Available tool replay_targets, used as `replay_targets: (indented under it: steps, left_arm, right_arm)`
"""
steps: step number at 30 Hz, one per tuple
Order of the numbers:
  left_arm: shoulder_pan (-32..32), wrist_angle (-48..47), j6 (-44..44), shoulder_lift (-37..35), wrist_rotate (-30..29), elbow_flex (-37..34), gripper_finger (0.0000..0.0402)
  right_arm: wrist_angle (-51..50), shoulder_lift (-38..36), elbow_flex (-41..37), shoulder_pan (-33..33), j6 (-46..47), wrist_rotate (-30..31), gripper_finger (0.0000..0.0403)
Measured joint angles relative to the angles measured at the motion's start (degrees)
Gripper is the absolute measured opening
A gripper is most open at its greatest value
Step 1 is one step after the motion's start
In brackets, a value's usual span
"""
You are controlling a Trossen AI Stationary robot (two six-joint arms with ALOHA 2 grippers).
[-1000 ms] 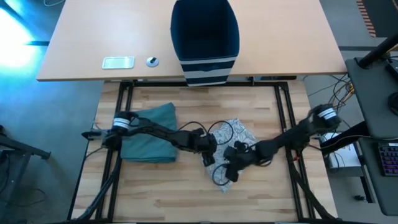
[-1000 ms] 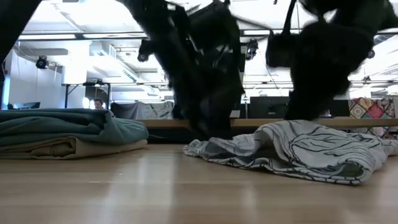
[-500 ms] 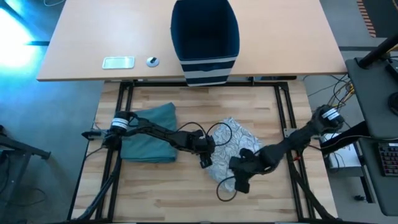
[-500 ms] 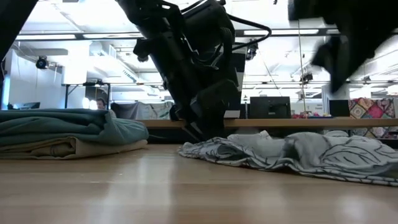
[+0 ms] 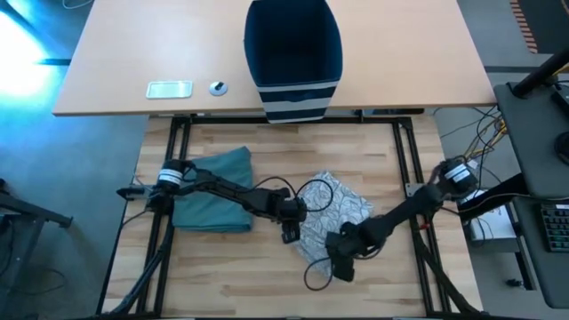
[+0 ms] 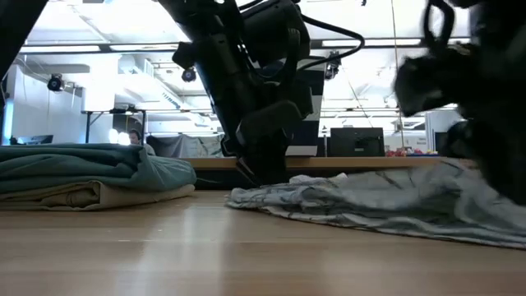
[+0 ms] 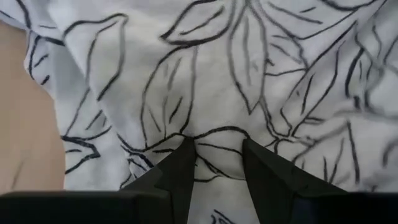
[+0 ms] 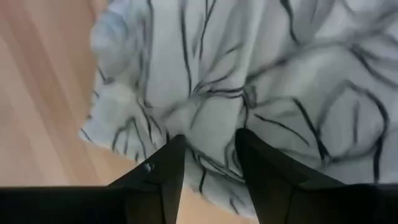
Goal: Fold Laundry from Bin
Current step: Fold the white shirt
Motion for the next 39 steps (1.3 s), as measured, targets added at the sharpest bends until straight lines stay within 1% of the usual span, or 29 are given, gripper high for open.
replay_targets:
  steps: [3,5,7,9,11,13,15,18,19,20,22,23,25,28,29,31,34,36,39]
  left_arm:
    - [-0.46,0.24,-0.42,-0.02,0.80,0.06,0.0121]
    - [-0.84,0.17,-0.63,-0.07,1.38,0.22,0.0121]
    - [-1.28,0.01,-0.85,-0.21,1.35,0.35,0.0121]
    - [-1.65,-0.39,-1.04,-0.24,1.40,0.71,0.0121]
    - [-1.91,-0.72,-1.26,-0.28,1.46,1.33,0.0121]
    - [-2.15,-1.13,-1.29,-0.28,1.46,1.90,0.0121]
    - [-2.25,-1.95,-1.33,-0.26,1.46,2.29,0.0121]
    - [-2.28,-2.87,-1.38,-0.33,1.75,2.38,0.0121]
    - [-2.39,-3.42,-1.42,-0.40,2.05,2.38,0.0121]
    - [-2.53,-3.84,-1.63,-0.56,2.77,2.38,0.0121]
    - [-2.99,-4.15,-4.23,-0.95,5.90,2.34,0.0121]
    - [-3.41,-4.02,-6.07,-1.31,7.71,2.34,0.0121]
    - [-4.66,-3.13,-9.63,-2.08,10.50,2.22,0.0121]
    - [-5.76,-3.91,-13.74,-3.39,13.31,3.12,0.0122]
    - [-5.81,-4.32,-14.68,-3.95,13.84,3.98,0.0124]
    - [-4.99,-5.50,-15.43,-5.39,14.32,6.18,0.0134]
    - [-1.73,-8.50,-14.04,-6.93,14.26,9.08,0.0163]
    - [1.30,-10.48,-11.62,-7.42,13.98,9.90,0.0188]
    - [7.37,-11.23,-7.08,-8.19,13.31,10.43,0.0227]
  right_arm:
    - [-6.03,-3.29,0.83,0.78,0.88,-0.37,0.0141]
    - [-8.17,-6.67,2.38,1.00,1.10,1.08,0.0140]
    - [-8.37,-10.19,3.46,1.01,2.08,5.87,0.0140]
    - [-7.82,-12.09,3.39,1.02,3.31,13.16,0.0141]
    - [-7.38,-12.17,2.88,0.76,3.82,19.19,0.0140]
    - [-7.33,-10.74,2.04,0.03,4.15,21.57,0.0139]
    - [-6.52,-8.07,1.01,-0.29,5.36,19.97,0.0140]
    - [-7.93,-2.82,-0.65,0.33,5.16,12.82,0.0141]
    - [-8.64,-1.92,-0.59,0.65,4.95,11.68,0.0141]
    - [-11.42,-1.24,-0.55,0.80,4.92,9.48,0.0140]
    - [-16.46,-0.61,-0.50,1.07,4.78,8.96,0.0139]
    - [-19.42,-1.61,-0.47,1.07,4.04,8.84,0.0138]
    - [-21.96,-4.15,-0.14,1.01,1.65,8.72,0.0137]
    - [-23.12,-11.11,1.44,1.00,0.46,8.32,0.0137]
    - [-22.63,-14.11,1.77,1.02,0.79,8.87,0.0137]
    - [-24.33,-18.89,1.41,1.05,3.45,12.19,0.0137]
    - [-27.12,-25.63,-0.58,-0.42,10.95,19.75,0.0137]
    - [-26.88,-30.30,-2.75,-3.04,13.29,21.16,0.0137]
    - [-24.42,-34.46,-6.70,-7.74,12.44,21.01,0.0137]
